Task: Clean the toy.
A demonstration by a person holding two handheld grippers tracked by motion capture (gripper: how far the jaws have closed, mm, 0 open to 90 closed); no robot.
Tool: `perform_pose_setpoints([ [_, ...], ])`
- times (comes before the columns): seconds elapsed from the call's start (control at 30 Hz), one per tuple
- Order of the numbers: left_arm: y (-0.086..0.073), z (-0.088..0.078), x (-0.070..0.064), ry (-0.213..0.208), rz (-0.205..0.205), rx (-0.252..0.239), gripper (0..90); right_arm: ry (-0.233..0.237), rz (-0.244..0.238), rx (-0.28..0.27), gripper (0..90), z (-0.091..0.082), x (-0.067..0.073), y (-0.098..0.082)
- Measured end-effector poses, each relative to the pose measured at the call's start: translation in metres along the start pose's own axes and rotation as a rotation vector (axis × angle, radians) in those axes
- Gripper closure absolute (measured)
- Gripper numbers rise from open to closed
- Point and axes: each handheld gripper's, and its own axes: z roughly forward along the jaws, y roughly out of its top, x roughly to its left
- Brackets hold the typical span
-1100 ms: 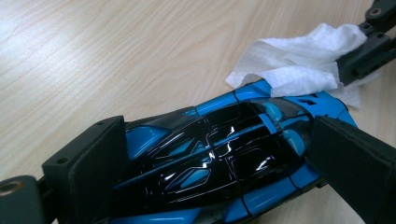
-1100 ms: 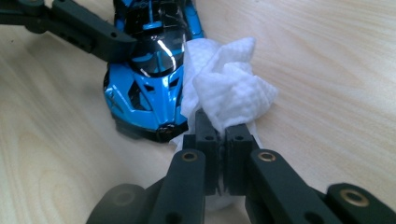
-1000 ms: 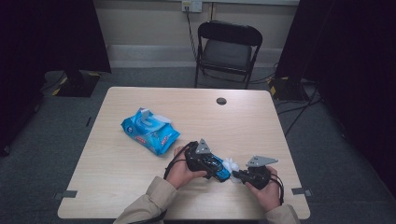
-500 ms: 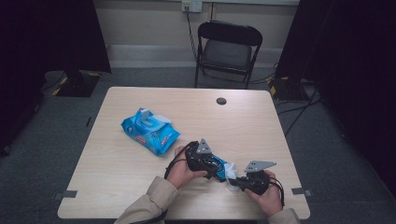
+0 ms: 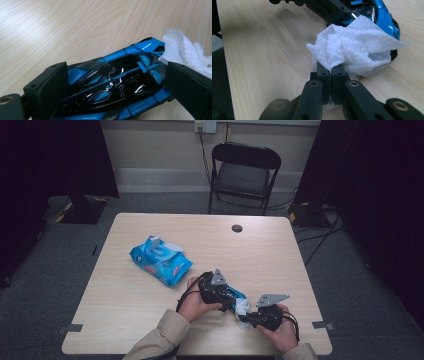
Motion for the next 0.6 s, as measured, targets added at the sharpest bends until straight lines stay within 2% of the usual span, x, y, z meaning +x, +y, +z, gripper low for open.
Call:
perform_pose_setpoints([
  [0.2,0.0,0.0,-0.001,-0.001,0.0,-0.005,5.3,0.016,-0.018,0.0,88.1,0.007,0.008,0.003],
  [0.33,0.0,0.001,-0.002,-0.005,-0.001,-0.004,5.4,0.039,-0.022,-0.003,88.0,0.012,0.012,0.005],
  [0.37,0.001,0.001,-0.002,-0.007,0.003,-0.001,5.4,0.057,-0.019,-0.011,88.0,0.014,0.013,0.005],
  [0.4,0.001,0.001,-0.002,-0.006,0.0,-0.001,5.4,0.057,-0.019,-0.011,88.0,0.014,0.013,0.005],
  [0.43,0.001,0.002,-0.002,-0.007,-0.001,-0.003,5.4,0.08,-0.026,-0.012,87.9,0.014,0.013,0.005],
  [0.5,0.001,0.002,-0.002,-0.007,-0.001,-0.004,5.4,0.083,-0.029,-0.012,87.9,0.014,0.014,0.005],
  [0.53,0.001,0.001,-0.002,-0.008,-0.001,-0.005,5.4,0.104,-0.026,-0.022,87.9,0.009,0.014,0.007],
  [0.6,0.001,0.001,-0.002,-0.008,-0.002,-0.004,5.4,0.109,-0.023,-0.03,87.9,0.006,0.013,0.007],
])
